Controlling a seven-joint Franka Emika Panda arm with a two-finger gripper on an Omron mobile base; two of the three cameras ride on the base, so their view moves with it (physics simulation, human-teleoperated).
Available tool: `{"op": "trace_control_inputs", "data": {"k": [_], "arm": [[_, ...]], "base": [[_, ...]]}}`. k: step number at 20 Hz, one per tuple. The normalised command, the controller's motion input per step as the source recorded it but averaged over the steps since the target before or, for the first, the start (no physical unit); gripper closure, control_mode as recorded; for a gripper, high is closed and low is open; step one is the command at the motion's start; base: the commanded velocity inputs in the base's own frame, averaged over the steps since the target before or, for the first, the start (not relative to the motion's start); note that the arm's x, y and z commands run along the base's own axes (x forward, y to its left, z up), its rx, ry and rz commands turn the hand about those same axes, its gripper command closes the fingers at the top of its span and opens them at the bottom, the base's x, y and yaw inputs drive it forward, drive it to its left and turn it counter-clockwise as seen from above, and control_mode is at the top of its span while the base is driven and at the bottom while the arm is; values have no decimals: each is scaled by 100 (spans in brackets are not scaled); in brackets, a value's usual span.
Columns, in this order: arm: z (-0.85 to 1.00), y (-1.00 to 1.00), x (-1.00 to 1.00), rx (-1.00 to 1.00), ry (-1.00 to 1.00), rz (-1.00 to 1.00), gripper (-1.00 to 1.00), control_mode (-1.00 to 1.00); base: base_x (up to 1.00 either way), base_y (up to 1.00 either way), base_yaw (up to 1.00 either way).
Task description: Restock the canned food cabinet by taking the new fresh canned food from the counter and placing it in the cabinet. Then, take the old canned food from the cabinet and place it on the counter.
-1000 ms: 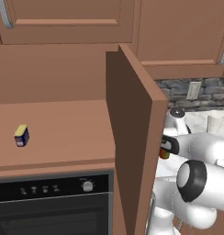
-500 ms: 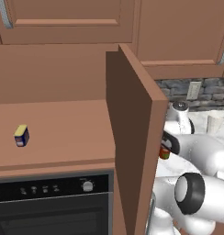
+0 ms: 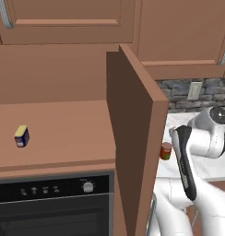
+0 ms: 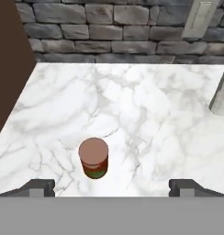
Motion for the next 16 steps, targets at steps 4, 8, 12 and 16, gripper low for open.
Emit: {"op": "trace_control_inputs", "data": {"k": [4, 8, 12, 16], "arm": [[99, -22, -100, 0, -41, 0, -100, -100], [100, -13, -100, 0, -42, -2, -100, -100], [100, 0, -95, 0, -35, -8, -100, -100], [100, 4, -60, -7, -21, -10, -100, -100]], "base": [[0, 0, 0], [0, 0, 0], [0, 0, 0], [0, 0, 0]]}}
